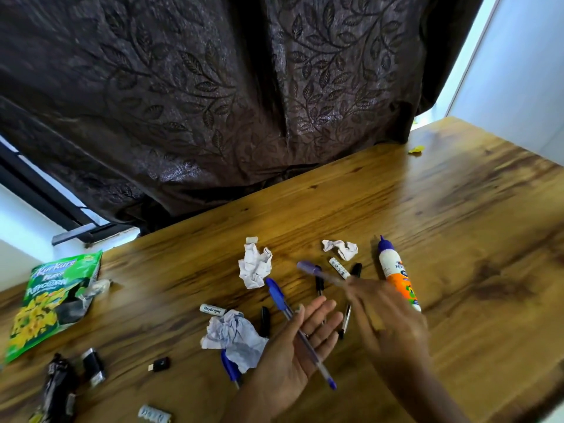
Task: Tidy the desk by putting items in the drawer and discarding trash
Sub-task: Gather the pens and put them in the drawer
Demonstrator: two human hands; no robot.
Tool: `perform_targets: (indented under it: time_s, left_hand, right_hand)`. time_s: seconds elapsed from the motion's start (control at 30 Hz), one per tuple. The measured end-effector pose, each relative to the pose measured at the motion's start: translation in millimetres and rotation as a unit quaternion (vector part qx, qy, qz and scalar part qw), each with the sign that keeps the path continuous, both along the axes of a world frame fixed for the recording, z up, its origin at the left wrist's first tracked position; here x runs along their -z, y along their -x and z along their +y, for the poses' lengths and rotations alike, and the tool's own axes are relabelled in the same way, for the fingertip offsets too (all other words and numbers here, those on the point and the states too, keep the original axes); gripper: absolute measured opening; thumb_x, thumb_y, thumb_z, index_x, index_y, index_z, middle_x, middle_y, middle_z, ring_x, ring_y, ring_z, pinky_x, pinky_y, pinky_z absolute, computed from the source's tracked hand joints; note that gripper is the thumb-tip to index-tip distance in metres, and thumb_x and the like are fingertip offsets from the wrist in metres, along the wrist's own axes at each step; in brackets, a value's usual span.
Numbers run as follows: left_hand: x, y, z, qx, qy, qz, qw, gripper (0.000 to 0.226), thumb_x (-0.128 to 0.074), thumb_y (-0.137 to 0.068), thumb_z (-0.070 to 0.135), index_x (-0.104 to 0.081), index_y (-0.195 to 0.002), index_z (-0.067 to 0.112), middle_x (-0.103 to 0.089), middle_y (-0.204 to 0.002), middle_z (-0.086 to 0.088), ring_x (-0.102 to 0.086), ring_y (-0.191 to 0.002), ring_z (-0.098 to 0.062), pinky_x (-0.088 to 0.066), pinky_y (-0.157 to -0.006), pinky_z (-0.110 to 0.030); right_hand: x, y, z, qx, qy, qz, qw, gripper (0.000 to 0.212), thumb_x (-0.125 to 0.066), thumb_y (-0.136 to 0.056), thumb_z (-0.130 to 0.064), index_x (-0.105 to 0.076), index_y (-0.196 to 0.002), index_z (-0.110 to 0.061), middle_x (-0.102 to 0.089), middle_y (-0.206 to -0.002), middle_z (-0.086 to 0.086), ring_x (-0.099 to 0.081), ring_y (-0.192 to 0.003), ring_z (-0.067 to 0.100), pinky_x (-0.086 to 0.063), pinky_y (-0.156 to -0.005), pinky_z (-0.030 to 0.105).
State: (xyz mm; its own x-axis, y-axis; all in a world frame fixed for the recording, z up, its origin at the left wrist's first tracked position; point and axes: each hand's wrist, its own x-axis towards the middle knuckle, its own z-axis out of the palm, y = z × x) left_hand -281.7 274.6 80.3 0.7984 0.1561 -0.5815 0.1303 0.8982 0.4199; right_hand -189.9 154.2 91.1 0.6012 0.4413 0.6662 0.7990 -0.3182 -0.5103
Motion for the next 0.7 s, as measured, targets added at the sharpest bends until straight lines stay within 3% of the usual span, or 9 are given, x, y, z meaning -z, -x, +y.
perform_targets:
  time_s: [0.1,0.23,0.37,0.5,0.53,0.6,0.67,0.7]
  left_hand:
    - [-0.4,-3.3,3.3,-0.009,-0.022,-0.013,1.0,0.047,-0.046,-0.088,0.032,-0.057,-0.125,0.005,-0.063,-0.126,-0.012,-0.057,-0.12,-0.025,-0.051,-0.09,-0.033]
    - [-1.6,-1.5,10.3,-0.03,-0.015,-0.036,0.999,0.042,-0.044,-0.089,0.021,-0.052,-0.13,0.011,-0.062,-0.128,-0.008,-0.064,-0.111,-0.018,-0.052,-0.086,-0.03]
    - [2.0,5.5,15.3,-0.058,0.011,-0.046,0.997,0.042,-0.046,-0.087,0.013,-0.053,-0.128,0.009,-0.064,-0.124,-0.012,-0.065,-0.107,-0.025,-0.052,-0.087,-0.038]
    - [4.2,7.9,14.4,-0.057,0.013,-0.038,0.998,0.042,-0.047,-0.087,0.014,-0.054,-0.128,0.01,-0.063,-0.126,-0.012,-0.063,-0.111,-0.026,-0.05,-0.09,-0.041]
    - [4.4,8.2,13.7,-0.057,0.014,-0.037,0.998,0.042,-0.047,-0.087,0.014,-0.054,-0.128,0.01,-0.063,-0.126,-0.012,-0.064,-0.11,-0.026,-0.05,-0.09,-0.041]
    - [5.8,8.8,12.8,-0.056,0.013,-0.032,0.998,0.043,-0.047,-0.087,0.014,-0.053,-0.129,0.009,-0.063,-0.125,-0.012,-0.064,-0.11,-0.026,-0.05,-0.09,-0.041]
    - [8.3,9.6,12.9,-0.055,0.012,-0.026,0.998,0.043,-0.048,-0.087,0.014,-0.053,-0.129,0.009,-0.064,-0.124,-0.012,-0.064,-0.11,-0.026,-0.05,-0.09,-0.041]
    - [9.0,10.2,12.7,-0.055,0.011,-0.023,0.998,0.043,-0.048,-0.087,0.014,-0.054,-0.128,0.009,-0.064,-0.124,-0.012,-0.064,-0.109,-0.026,-0.051,-0.089,-0.041]
  right_hand:
    - [12.1,22.8,7.2,-0.112,0.031,-0.008,0.993,0.015,-0.059,-0.085,-0.017,-0.073,-0.089,-0.013,-0.072,-0.092,-0.001,-0.062,-0.089,0.005,-0.052,-0.078,0.02]
    - [13.6,28.2,6.6,-0.171,0.075,0.07,0.98,0.017,-0.059,-0.087,-0.035,-0.07,-0.091,-0.023,-0.068,-0.09,-0.013,-0.059,-0.085,0.001,-0.05,-0.068,0.022]
    - [21.5,5.4,10.6,-0.029,0.158,0.173,0.972,0.037,-0.041,-0.088,-0.051,-0.065,-0.103,-0.027,-0.064,-0.097,-0.009,-0.057,-0.088,0.006,-0.041,-0.065,0.014]
    - [45.7,-16.9,17.4,0.091,0.312,0.205,0.923,0.058,-0.052,-0.089,-0.045,-0.04,-0.138,-0.017,-0.042,-0.143,0.007,-0.039,-0.126,0.025,-0.04,-0.099,0.036]
    - [50.9,-17.5,17.9,0.098,0.345,0.206,0.911,0.064,-0.057,-0.086,-0.045,-0.039,-0.139,-0.014,-0.041,-0.144,0.01,-0.041,-0.126,0.029,-0.041,-0.099,0.039]
    - [57.9,-15.8,17.6,0.104,0.386,0.202,0.894,0.066,-0.071,-0.076,-0.039,-0.05,-0.13,-0.007,-0.054,-0.13,0.017,-0.053,-0.111,0.035,-0.05,-0.083,0.044]
    - [60.5,-12.9,15.1,0.116,0.398,0.187,0.891,0.063,-0.079,-0.069,-0.022,-0.056,-0.123,-0.003,-0.062,-0.117,0.019,-0.059,-0.095,0.035,-0.053,-0.072,0.043]
    - [58.1,-12.2,13.4,0.116,0.394,0.185,0.893,0.064,-0.079,-0.068,-0.012,-0.053,-0.126,-0.002,-0.062,-0.117,0.019,-0.057,-0.095,0.035,-0.053,-0.074,0.043]
